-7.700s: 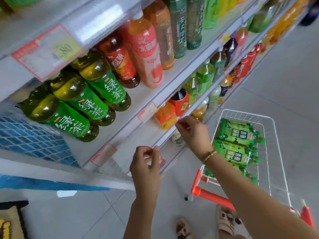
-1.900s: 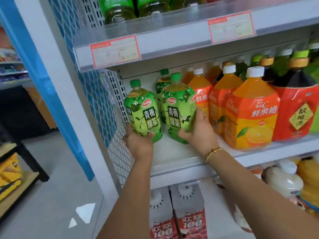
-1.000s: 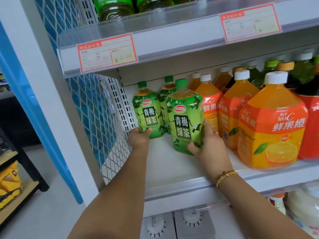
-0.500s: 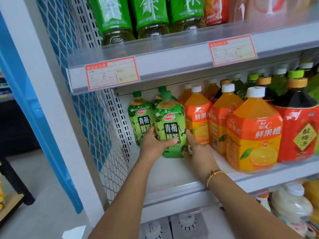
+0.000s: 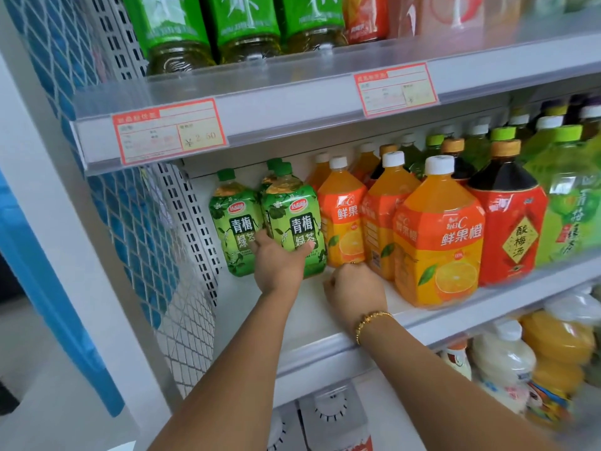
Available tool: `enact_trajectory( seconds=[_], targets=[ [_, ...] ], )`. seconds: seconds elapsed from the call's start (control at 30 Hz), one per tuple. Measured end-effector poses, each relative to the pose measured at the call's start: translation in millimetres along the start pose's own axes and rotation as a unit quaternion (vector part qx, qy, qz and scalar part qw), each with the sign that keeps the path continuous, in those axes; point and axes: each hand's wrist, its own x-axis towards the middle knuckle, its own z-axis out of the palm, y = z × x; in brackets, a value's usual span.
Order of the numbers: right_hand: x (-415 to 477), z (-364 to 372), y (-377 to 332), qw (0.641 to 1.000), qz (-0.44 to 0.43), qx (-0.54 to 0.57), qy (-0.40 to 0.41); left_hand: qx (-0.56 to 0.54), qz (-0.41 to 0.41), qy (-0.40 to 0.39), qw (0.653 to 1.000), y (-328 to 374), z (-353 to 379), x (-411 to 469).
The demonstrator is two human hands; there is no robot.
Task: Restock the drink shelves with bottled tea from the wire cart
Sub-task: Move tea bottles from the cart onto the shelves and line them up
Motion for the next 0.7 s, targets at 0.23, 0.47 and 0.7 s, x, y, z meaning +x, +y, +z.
enact_trajectory(
  seconds=[0.23, 0.47, 0.7],
  targets=[
    [-9.6, -30.8, -11.3, 0.994, -0.007, -0.029, -0.104, -0.017, 0.037, -0.102, 0.994, -13.8, -39.7, -28.7],
    [-31.4, -154.2, -22.9, 0.979, -0.149, -0.069, -0.122, -0.236, 0.085, -0.058, 0.966, 18.1, -79.6, -99.9],
    [-121.0, -290.0, 97.3, 0.990, -0.030, -0.049, -0.127, -0.312, 0.201, -0.314, 0.874, 95.7, -46.6, -192.1]
  ],
)
